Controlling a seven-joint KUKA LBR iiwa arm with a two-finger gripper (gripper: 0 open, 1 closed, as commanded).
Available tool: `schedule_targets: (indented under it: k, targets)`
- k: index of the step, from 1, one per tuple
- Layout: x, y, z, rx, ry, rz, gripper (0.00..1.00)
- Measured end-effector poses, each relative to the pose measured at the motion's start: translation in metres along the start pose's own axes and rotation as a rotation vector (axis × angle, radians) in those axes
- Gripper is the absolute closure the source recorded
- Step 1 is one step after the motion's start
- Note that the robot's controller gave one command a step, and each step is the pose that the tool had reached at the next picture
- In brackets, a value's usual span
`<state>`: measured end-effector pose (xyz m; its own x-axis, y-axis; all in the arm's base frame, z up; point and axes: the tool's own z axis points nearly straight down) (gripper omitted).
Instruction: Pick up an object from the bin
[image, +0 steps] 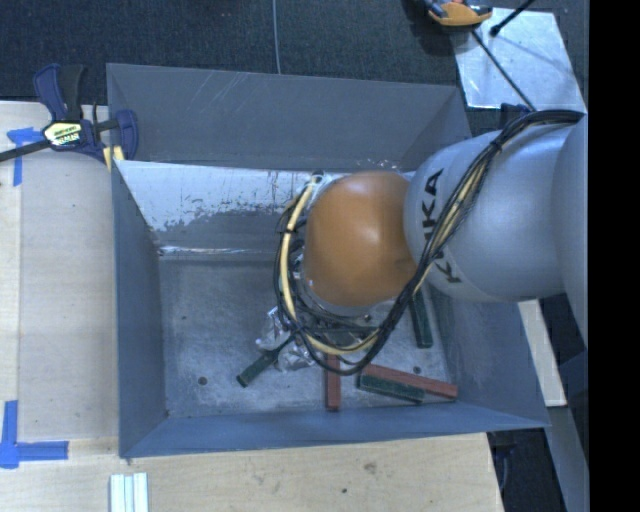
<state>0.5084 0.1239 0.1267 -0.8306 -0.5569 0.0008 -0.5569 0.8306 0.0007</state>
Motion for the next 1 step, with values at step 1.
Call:
schedule_targets:
  k: [1]
  targets:
    - [0.0101,0.0047,-0.0845,0.001,-0.003,-0.028,1.00]
